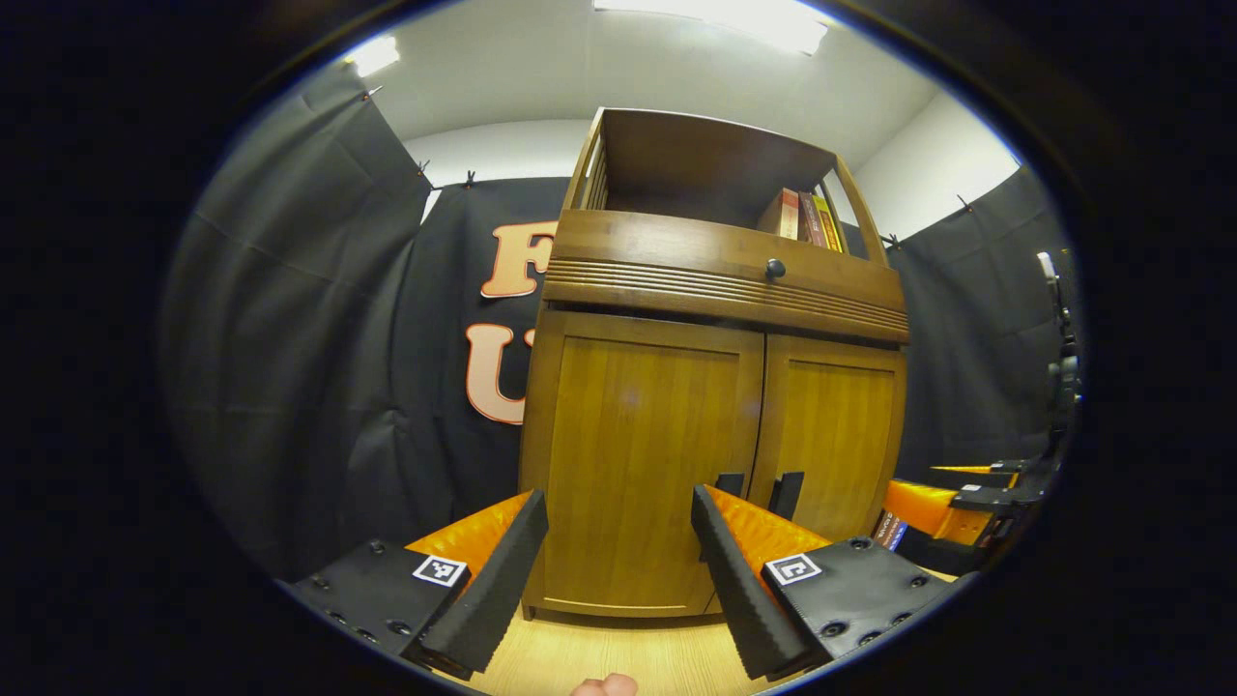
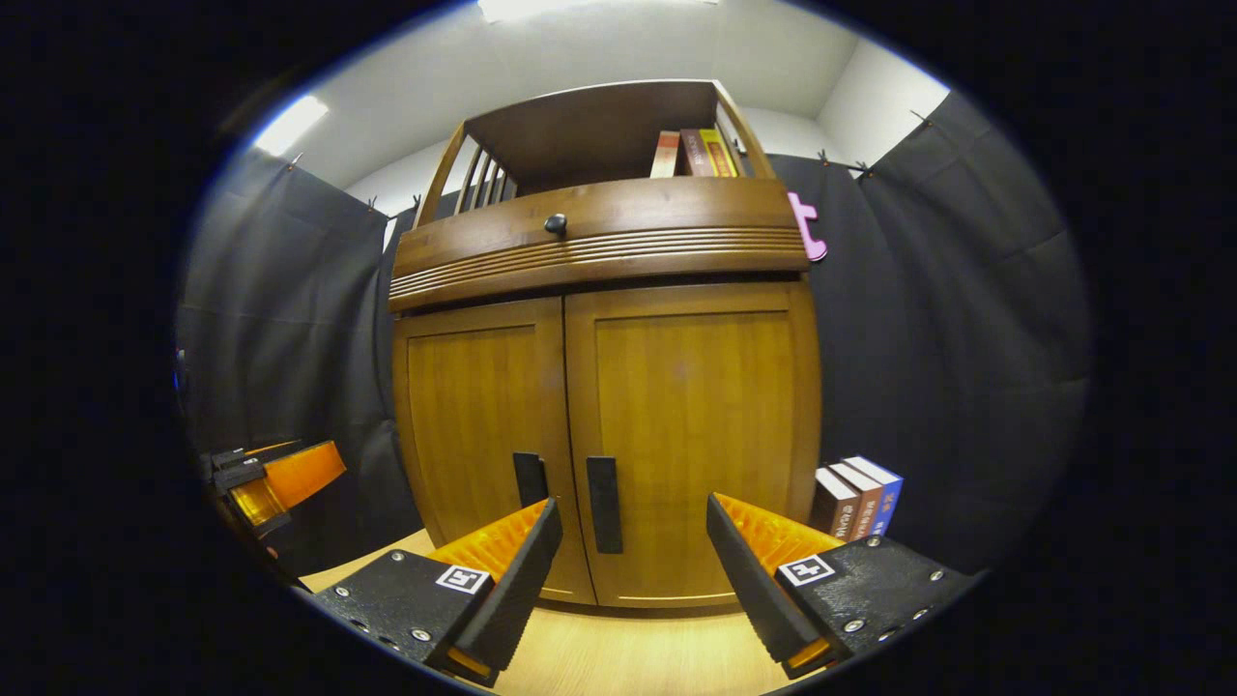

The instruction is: Open the right door of the double-door shoe cabinet with the right hand, and open the left door with the left hand.

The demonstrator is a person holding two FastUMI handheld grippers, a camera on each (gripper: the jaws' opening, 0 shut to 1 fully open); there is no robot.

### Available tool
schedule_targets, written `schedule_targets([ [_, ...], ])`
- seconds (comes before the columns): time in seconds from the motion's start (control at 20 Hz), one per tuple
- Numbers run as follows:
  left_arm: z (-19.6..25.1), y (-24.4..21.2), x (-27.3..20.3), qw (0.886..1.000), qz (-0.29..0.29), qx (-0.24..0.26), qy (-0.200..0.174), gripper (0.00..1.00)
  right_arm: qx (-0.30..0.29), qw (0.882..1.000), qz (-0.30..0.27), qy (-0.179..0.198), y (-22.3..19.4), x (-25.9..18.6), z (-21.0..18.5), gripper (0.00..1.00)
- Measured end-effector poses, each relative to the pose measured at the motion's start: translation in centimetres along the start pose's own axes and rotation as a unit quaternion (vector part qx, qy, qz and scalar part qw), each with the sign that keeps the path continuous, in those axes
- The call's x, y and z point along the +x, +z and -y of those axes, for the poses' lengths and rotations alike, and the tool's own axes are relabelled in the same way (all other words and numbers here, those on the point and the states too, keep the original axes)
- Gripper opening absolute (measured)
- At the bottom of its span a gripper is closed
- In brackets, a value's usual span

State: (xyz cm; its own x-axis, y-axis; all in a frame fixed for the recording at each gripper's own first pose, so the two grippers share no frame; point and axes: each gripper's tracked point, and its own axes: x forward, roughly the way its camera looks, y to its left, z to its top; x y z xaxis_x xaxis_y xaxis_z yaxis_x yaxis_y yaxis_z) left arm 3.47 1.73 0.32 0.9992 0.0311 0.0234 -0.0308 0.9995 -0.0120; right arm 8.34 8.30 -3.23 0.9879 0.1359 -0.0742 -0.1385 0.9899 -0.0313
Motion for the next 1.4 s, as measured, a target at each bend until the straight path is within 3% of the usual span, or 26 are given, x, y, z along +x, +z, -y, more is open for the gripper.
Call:
schedule_targets([
  [0.1, 0.1, 0.8, -0.4, 1.0, 0.01, 0.001, 0.003, 0.94, 0.006, 1.0, 0.001, 0.013, -0.3, 3.0, -1.0, 0.93],
  [0.15, 0.0, 1.0, -0.6, 1.0, 0.011, 0.003, 0.004, 0.94, 0.005, 1.0, 0.002, 0.013, -0.5, 4.5, -1.1, 1.0],
  [0.2, 0.0, 1.1, -0.8, 1.0, 0.009, 0.007, 0.006, 0.94, 0.002, 1.0, 0.005, 0.009, -0.8, 6.0, -0.8, 1.0],
  [0.25, 0.0, 0.9, -1.2, 1.0, 0.004, 0.012, 0.01, 0.94, -0.005, 1.0, 0.009, 0.001, -1.1, 7.4, -0.3, 0.93],
  [0.3, 0.0, 0.9, -1.5, 1.0, 0.002, 0.017, 0.013, 0.94, -0.015, 1.0, 0.01, -0.008, -1.6, 8.7, 0.1, 1.0],
  [0.35, 0.0, 0.9, -1.9, 1.0, 0.002, 0.018, 0.016, 0.96, -0.026, 0.999, 0.007, -0.019, -2.3, 9.7, 0.7, 1.0],
  [0.45, 0.3, 1.0, -2.6, 1.0, 0.002, 0.02, 0.015, 0.99, -0.048, 0.998, 0.0, -0.028, -3.8, 11.6, 1.2, 0.81],
  [0.55, 0.5, 0.8, -3.4, 1.0, 0.001, 0.014, 0.015, 0.99, -0.067, 0.997, 0.002, -0.038, -4.7, 12.9, 1.7, 1.0],
  [0.6, 0.6, 0.7, -3.8, 1.0, -0.001, 0.008, 0.015, 0.98, -0.074, 0.996, 0.003, -0.042, -4.9, 13.4, 1.6, 0.93],
  [0.75, 0.6, -0.5, -4.3, 1.0, -0.022, 0.0, 0.018, 0.95, -0.086, 0.995, -0.007, -0.052, -6.4, 14.6, 1.6, 1.0],
  [0.8, 0.3, -0.5, -4.4, 1.0, -0.019, -0.001, 0.023, 0.94, -0.081, 0.995, -0.013, -0.052, -7.0, 14.8, 1.5, 0.92],
  [0.85, 0.0, -0.5, -4.4, 0.999, -0.017, -0.002, 0.028, 0.94, -0.077, 0.996, -0.017, -0.049, -7.3, 15.1, 1.4, 0.91],
  [0.95, -0.4, -0.6, -4.4, 0.999, -0.018, -0.006, 0.029, 0.94, -0.069, 0.996, -0.016, -0.047, -7.2, 15.1, 1.0, 0.97],
  [1.1, -1.6, -0.1, -4.5, 0.999, -0.012, 0.001, 0.044, 0.94, -0.057, 0.998, -0.015, -0.039, -7.4, 15.4, 0.6, 0.89],
  [1.15, -1.9, 0.1, -4.6, 0.999, -0.01, 0.004, 0.048, 0.94, -0.052, 0.998, -0.016, -0.037, -7.6, 15.4, 0.4, 0.74],
  [1.2, -2.0, 0.4, -4.6, 0.999, -0.008, 0.006, 0.049, 0.94, -0.048, 0.998, -0.019, -0.033, -7.8, 15.4, 0.3, 0.71],
  [1.25, -2.0, 0.6, -4.7, 0.999, -0.006, 0.006, 0.048, 0.94, -0.047, 0.998, -0.019, -0.028, -7.8, 15.4, 0.0, 0.53],
  [1.4, -1.8, 1.0, -4.9, 0.999, 0.002, -0.001, 0.043, 0.94, -0.037, 0.999, -0.028, -0.021, -8.2, 15.5, -0.2, 0.33],
])
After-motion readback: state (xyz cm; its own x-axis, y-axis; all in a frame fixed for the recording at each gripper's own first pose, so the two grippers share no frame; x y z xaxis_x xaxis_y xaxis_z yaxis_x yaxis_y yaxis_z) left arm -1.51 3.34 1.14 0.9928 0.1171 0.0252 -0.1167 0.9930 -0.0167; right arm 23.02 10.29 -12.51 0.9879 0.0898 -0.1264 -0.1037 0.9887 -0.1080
